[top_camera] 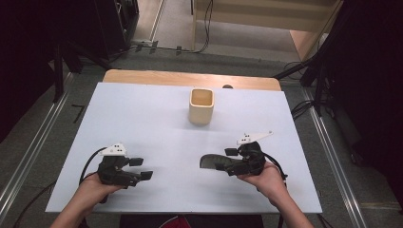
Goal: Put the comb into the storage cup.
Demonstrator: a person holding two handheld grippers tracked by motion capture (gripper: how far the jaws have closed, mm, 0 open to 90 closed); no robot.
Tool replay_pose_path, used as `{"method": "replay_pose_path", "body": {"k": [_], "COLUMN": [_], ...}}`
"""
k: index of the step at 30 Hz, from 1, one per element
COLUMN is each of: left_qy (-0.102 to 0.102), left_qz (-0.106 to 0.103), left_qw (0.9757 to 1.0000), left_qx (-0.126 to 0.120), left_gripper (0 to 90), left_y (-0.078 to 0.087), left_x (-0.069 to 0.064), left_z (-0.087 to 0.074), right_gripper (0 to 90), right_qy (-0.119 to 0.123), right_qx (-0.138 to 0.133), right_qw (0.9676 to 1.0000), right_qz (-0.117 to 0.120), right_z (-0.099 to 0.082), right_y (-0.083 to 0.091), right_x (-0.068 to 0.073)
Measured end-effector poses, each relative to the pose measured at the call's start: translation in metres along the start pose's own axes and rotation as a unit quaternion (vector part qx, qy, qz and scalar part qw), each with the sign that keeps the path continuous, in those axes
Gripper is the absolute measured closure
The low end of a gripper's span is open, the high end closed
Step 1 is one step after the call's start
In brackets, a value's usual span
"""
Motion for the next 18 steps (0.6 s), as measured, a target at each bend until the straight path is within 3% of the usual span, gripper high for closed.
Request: {"method": "replay_pose_path", "body": {"k": [18], "left_qy": [-0.002], "left_qz": [0.004], "left_qw": [1.0], "left_qx": [0.001], "left_gripper": [28.4], "left_y": [0.001], "left_x": [0.0], "left_z": [0.0], "right_gripper": [27.6], "right_qy": [0.018], "right_qx": [0.023], "right_qw": [0.9996], "right_qz": [0.006], "right_z": [0.019], "right_y": [-0.03], "right_x": [0.004]}}
Point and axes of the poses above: each handheld gripper's, and its own axes: y roughly backward along the jaws, z roughly out of its top, x roughly to its left, the point moved 3 cm from there along -y, roughly forward along the jaws, and after that the axes turned 11 degrees about z, right-handed, at the moved point
